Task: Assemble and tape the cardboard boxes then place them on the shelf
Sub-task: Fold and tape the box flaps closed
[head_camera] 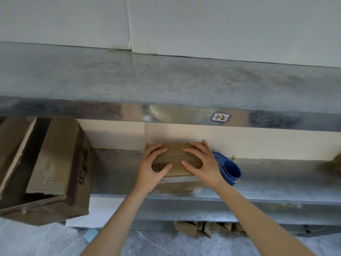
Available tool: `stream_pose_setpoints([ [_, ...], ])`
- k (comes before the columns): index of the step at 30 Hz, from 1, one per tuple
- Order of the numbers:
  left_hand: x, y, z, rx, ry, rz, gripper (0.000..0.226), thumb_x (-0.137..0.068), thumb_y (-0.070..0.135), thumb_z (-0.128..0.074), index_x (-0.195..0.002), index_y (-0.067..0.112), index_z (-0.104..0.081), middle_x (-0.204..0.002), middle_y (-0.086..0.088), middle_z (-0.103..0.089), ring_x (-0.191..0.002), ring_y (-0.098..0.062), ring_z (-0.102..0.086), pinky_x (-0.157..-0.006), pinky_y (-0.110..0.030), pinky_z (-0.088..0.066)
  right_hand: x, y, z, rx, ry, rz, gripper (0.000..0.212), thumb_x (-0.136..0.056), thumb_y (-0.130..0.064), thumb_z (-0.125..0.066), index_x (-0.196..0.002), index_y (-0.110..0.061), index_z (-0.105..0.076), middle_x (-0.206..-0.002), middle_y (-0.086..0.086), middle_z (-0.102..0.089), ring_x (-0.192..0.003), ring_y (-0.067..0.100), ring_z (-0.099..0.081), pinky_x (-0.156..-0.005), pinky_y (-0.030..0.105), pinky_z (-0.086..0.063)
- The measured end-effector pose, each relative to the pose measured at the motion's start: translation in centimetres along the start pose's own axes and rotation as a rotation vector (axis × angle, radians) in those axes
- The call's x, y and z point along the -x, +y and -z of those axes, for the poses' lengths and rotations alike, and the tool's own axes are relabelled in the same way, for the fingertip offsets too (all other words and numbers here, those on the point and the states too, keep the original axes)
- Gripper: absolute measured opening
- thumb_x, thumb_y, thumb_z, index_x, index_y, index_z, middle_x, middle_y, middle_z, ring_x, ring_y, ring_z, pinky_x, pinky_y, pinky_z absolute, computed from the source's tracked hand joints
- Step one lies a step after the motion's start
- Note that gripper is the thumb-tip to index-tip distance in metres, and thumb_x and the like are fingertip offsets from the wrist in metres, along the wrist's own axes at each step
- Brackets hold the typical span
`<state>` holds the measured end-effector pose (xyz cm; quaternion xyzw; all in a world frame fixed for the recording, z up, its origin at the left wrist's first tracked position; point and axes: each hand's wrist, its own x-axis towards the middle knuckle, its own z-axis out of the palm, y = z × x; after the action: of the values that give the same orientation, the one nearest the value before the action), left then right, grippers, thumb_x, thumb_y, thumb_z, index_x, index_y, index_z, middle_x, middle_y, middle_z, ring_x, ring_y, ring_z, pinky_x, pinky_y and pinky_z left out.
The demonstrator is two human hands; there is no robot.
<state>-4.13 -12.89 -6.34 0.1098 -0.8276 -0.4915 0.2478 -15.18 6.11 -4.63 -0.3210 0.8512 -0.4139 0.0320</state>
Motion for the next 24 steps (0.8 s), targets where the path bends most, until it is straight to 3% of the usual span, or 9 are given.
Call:
stream_pose_setpoints([
  [4, 0.0, 0.2, 0.9, 0.011, -0.101, 0.098, 0.063, -0.073, 0.053, -0.075, -0.130, 0.038, -0.054, -0.152, 0.011, -0.034, -0.151, -0.006, -0.003, -0.122, -0.037, -0.015, 0.6, -0.5, -0.1, 0.055, 0.087, -0.036, 0.058, -0.070, -0.084, -0.052, -0.119, -0.053, -0.060, -0.149, -0.036, -0.027, -0.145, -0.004, -0.015, -0.108, 0.020, -0.025],
  [6, 0.0, 0.2, 1.5, -0.056, -0.129, 0.090, 0.067, -0.073, 0.051, -0.080, -0.132, 0.043, -0.049, -0.156, 0.008, -0.025, -0.151, -0.007, 0.000, -0.121, -0.035, -0.015, 1.0, -0.8, -0.1, 0.060, 0.125, -0.059, 0.063, -0.068, -0.086, -0.050, -0.120, -0.051, -0.061, -0.147, -0.034, -0.030, -0.142, -0.006, -0.022, -0.103, 0.020, -0.031],
  [9, 0.5, 0.0, 2.6, -0.074, -0.107, 0.051, 0.070, -0.073, 0.044, -0.084, -0.135, 0.036, -0.051, -0.154, 0.012, -0.021, -0.148, -0.006, -0.017, -0.119, -0.030, -0.023, 1.3, -1.2, 0.2, 0.019, 0.084, -0.086, 0.075, -0.067, -0.085, -0.052, -0.129, -0.044, -0.055, -0.152, -0.026, -0.026, -0.141, -0.002, -0.024, -0.106, 0.023, -0.033],
  [13, 1.9, 0.2, 4.0, -0.050, -0.128, 0.070, 0.085, -0.068, 0.055, -0.081, -0.141, 0.040, -0.041, -0.153, 0.020, -0.018, -0.140, 0.007, -0.023, -0.111, -0.020, -0.026, 2.4, -1.3, 1.2, -0.039, 0.020, -0.088, 0.079, -0.066, -0.078, -0.062, -0.136, -0.050, -0.041, -0.156, -0.021, -0.016, -0.143, 0.000, -0.022, -0.107, 0.021, -0.029],
  [16, 2.9, 0.0, 4.3, -0.054, -0.141, 0.106, 0.092, -0.069, 0.047, -0.085, -0.146, 0.040, -0.034, -0.155, 0.016, -0.018, -0.142, -0.003, -0.026, -0.115, -0.031, -0.031, 3.9, -1.0, 1.6, -0.028, 0.005, -0.122, 0.083, -0.064, -0.071, -0.068, -0.137, -0.053, -0.033, -0.158, -0.009, -0.021, -0.139, -0.002, -0.021, -0.107, 0.018, -0.024],
  [19, 3.3, -0.2, 4.1, -0.028, -0.150, 0.161, 0.095, -0.072, 0.039, -0.086, -0.149, 0.041, -0.030, -0.156, 0.012, -0.023, -0.143, -0.011, -0.031, -0.117, -0.042, -0.033, 5.0, -0.5, 1.6, -0.021, -0.035, -0.154, 0.092, -0.066, -0.063, -0.073, -0.145, -0.043, -0.030, -0.157, -0.003, -0.028, -0.143, 0.007, -0.023, -0.111, 0.023, -0.026],
  [24, 3.6, 0.3, 3.5, 0.128, -0.181, 0.244, 0.090, -0.082, 0.029, -0.080, -0.145, 0.053, -0.021, -0.154, 0.018, -0.033, -0.141, -0.009, -0.034, -0.116, -0.043, -0.035, 5.0, -0.8, 0.9, -0.043, -0.042, -0.200, 0.096, -0.075, -0.037, -0.084, -0.151, -0.034, -0.025, -0.154, -0.009, -0.035, -0.141, 0.015, -0.035, -0.113, 0.034, -0.035],
])
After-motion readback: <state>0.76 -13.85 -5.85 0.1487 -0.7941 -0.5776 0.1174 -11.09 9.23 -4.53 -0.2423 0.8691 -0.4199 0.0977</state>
